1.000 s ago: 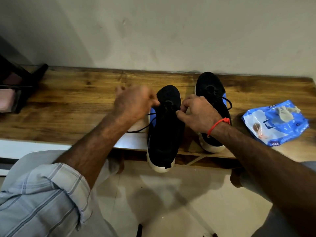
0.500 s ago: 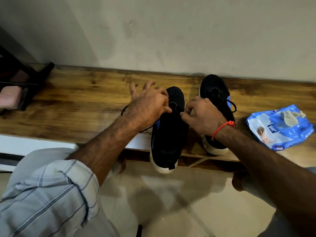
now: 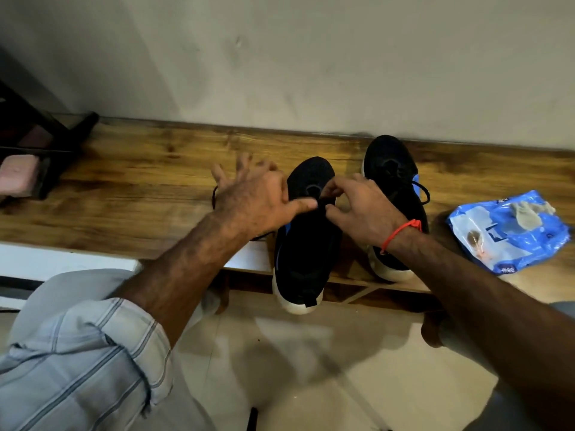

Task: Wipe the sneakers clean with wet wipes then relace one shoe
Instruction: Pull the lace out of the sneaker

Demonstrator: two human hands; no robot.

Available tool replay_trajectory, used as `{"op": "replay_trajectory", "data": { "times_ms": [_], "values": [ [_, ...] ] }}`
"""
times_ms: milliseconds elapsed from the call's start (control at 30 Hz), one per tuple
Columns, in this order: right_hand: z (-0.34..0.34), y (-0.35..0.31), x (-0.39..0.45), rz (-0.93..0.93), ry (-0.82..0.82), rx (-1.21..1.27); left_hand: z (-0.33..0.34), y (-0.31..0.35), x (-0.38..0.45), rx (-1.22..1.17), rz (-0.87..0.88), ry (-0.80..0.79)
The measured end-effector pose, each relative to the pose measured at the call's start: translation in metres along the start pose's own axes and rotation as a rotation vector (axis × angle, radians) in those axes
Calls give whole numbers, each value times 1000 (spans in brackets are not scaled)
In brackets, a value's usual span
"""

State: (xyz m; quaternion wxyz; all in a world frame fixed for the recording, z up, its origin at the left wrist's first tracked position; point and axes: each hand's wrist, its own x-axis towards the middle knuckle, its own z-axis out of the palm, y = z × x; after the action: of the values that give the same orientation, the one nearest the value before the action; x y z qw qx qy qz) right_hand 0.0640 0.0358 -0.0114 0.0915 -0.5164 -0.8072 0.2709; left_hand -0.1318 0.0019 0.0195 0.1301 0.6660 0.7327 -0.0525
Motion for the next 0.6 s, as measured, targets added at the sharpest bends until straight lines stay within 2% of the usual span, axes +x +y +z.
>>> {"op": "replay_trajectory", "data": {
  "times_ms": [67,200,300,600],
  "values": [
    [0,1,1,-12,-31,-14,3,2,-1,12,0,-79],
    [3,-4,2,-76,-96,-101,6,0,2,1,-14,-32],
    [6,-13,3,-67,-151,-125,9,3,3,-8,-19,-86],
    [17,-13,11,-136,-27,-262,10,5,-2,-19,26,-101]
  ]
}}
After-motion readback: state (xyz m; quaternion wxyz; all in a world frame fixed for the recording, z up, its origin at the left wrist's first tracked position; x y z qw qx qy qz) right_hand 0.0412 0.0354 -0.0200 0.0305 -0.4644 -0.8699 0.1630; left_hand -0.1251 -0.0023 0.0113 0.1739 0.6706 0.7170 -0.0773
